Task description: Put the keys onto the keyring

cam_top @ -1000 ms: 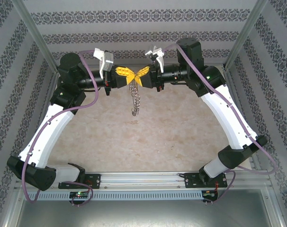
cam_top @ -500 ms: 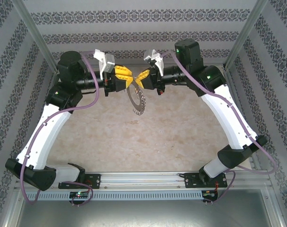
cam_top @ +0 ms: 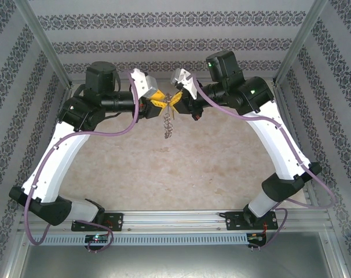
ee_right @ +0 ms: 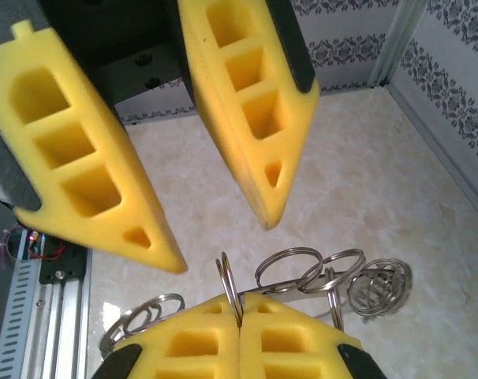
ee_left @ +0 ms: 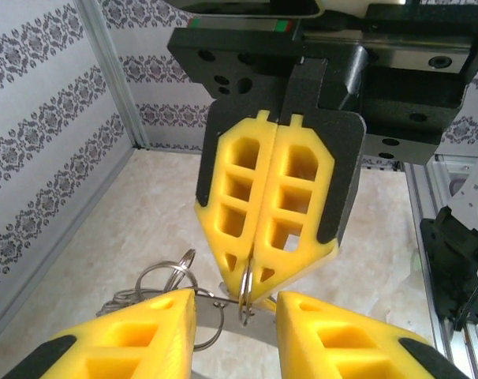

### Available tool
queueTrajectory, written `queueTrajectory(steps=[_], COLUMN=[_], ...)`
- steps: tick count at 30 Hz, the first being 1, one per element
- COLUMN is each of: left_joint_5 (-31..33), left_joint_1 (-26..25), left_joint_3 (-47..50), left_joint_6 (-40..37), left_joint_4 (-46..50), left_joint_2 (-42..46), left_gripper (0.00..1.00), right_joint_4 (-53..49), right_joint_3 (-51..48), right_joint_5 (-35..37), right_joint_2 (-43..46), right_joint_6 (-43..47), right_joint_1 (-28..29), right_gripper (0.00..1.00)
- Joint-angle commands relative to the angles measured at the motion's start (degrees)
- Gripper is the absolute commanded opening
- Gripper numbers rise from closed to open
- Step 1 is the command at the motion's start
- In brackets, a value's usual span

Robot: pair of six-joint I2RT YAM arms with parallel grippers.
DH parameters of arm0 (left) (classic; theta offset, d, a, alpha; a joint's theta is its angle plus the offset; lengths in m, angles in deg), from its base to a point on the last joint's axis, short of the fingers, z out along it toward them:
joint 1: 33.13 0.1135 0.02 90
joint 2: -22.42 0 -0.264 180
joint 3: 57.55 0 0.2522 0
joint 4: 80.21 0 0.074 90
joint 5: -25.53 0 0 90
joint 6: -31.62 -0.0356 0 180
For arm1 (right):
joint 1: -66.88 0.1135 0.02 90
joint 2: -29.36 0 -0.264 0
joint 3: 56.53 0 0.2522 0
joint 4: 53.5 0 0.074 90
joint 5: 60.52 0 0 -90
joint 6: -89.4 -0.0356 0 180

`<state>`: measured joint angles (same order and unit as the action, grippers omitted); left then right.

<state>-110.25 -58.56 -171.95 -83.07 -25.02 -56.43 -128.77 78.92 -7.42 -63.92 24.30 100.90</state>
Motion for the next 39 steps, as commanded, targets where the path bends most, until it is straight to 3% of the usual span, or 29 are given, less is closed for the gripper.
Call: queueTrajectory(steps=[1,9,12,15,17,24,27,30,39], left_joint_5=[1.9,4.4,4.6,5.0,4.9,2.5,-1.4,-5.7,-14.5], left_joint_1=[-1.2,-2.9,-3.2,-3.4,-3.5,-3.4,-2.1,-0.1,4.6], left_joint_3=[-2.0,-4.0,-4.3,-4.0,-3.9,-2.5,-0.6,2.2,8.3], left_joint_6=[-3.7,-5.4,-5.5,-5.6,-5.6,-3.8,-0.1,5.1,18.4], left_joint_4=[3.9,5.3,5.3,5.4,5.4,3.2,-1.6,-8.6,-25.0], left_joint_2=[-0.7,-2.8,-3.2,-3.0,-2.9,-2.1,-0.9,0.7,3.5], left_gripper=[0.32,0.27,0.13,0.09,0.00,0.00,0.00,0.00,0.00], right_joint_4=[-1.7,-3.4,-3.9,-3.9,-4.0,-1.6,3.2,6.6,15.0], right_joint_3=[3.3,4.2,4.1,4.0,3.9,1.0,-3.7,-6.9,-12.5], right_joint_5=[1.5,2.8,3.2,3.4,3.6,4.0,2.7,0.9,-4.4], right_joint_2=[-0.8,-1.3,-1.3,-1.0,-0.8,1.5,4.7,7.0,11.0], right_joint_6=[2.2,4.0,4.5,4.7,4.9,5.2,2.4,-0.7,-8.5], right_joint_1=[0.7,2.1,2.4,2.7,2.9,3.8,3.3,2.0,-2.3], right_gripper=[0.00,0.00,0.00,0.00,0.00,0.00,0.21,0.30,0.27])
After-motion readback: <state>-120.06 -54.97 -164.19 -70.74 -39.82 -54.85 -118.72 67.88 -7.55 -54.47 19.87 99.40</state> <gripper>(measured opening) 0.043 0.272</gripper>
